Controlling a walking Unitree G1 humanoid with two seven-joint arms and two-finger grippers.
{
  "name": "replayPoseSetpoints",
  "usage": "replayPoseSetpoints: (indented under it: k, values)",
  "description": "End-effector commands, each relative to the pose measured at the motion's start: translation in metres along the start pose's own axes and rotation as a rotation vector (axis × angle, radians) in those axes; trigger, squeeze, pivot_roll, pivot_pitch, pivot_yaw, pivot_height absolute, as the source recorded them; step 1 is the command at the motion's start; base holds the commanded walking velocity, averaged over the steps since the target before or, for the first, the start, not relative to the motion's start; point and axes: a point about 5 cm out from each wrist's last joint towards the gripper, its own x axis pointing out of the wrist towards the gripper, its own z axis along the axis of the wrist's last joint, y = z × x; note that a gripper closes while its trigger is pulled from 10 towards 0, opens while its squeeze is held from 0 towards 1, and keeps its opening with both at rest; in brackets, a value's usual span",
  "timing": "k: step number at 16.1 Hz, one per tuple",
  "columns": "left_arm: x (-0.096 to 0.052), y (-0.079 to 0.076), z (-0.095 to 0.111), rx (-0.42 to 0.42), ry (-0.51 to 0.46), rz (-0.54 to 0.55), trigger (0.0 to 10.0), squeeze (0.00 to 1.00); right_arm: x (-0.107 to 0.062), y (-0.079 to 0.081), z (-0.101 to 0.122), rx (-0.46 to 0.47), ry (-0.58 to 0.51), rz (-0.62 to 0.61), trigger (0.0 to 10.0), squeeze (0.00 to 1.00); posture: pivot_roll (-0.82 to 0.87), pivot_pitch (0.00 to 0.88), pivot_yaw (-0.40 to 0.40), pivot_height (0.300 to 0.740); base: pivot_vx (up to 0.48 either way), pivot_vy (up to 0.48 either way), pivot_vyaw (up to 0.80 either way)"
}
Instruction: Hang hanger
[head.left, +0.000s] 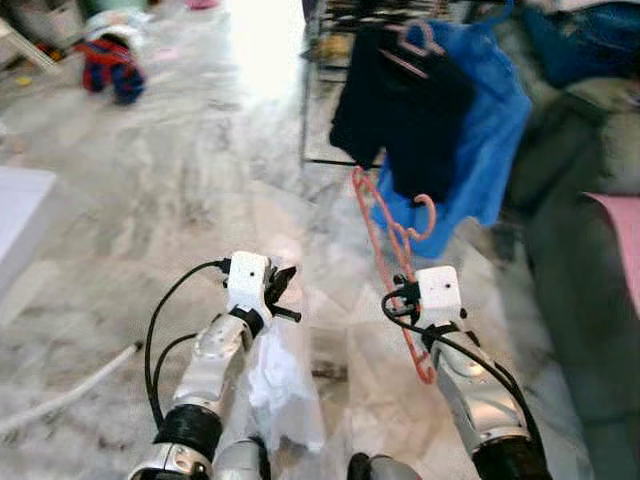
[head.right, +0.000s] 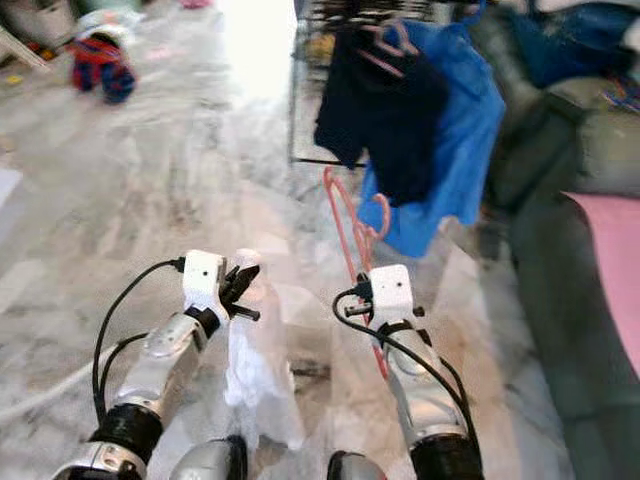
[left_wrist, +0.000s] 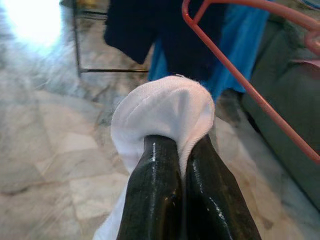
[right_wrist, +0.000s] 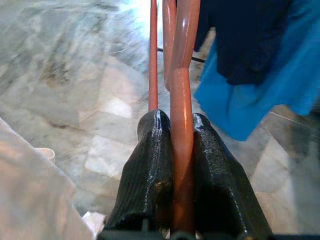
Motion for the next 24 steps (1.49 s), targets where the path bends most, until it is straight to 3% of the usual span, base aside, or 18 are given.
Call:
replayPoseSetpoints:
  k: [1,7,10,15,18,22,24]
  values:
    - [0.001,0.006,0.007,0.026,-0.024,0.005,10.0,0.0,0.003,0.007,0.004,0.006,-0.015,0.017,10.0,0.0,0.0,0.176,-0.048,0.74,0.0,0.472,-0.8]
    - [0.002,0.008,0.014,0.045,-0.061,0.028,10.0,0.0,0.008,0.011,0.007,-0.025,-0.023,0.063,10.0,0.0,0.03,0.203,-0.06,0.74,0.0,0.46,-0.74]
    - [0.0,0.006,0.016,0.035,-0.087,0.023,10.0,0.0,0.004,0.011,0.004,-0.032,-0.026,0.07,10.0,0.0,0.01,0.213,-0.065,0.74,0.0,0.0,0.0]
    - [0.001,0.012,0.035,0.116,-0.169,0.052,10.0,0.0,-0.005,-0.001,-0.005,-0.051,-0.008,0.074,10.0,0.0,0.01,0.228,-0.06,0.74,0.0,0.0,0.0]
    - [0.001,0.015,0.045,0.137,-0.202,0.02,10.0,0.0,-0.012,0.0,-0.005,-0.095,-0.016,0.19,10.0,0.0,0.01,0.241,-0.056,0.74,0.0,0.0,0.0]
    - [0.002,0.019,0.082,0.407,-0.307,-0.121,10.0,0.0,-0.032,-0.001,-0.001,-0.198,-0.056,0.392,10.0,0.0,0.0,0.263,-0.049,0.74,0.0,0.0,0.0]
    - [0.005,0.031,0.106,0.638,-0.309,-0.136,10.0,0.0,-0.038,-0.012,0.002,-0.254,-0.043,0.421,10.0,0.0,0.0,0.263,-0.049,0.74,0.0,0.0,0.0]
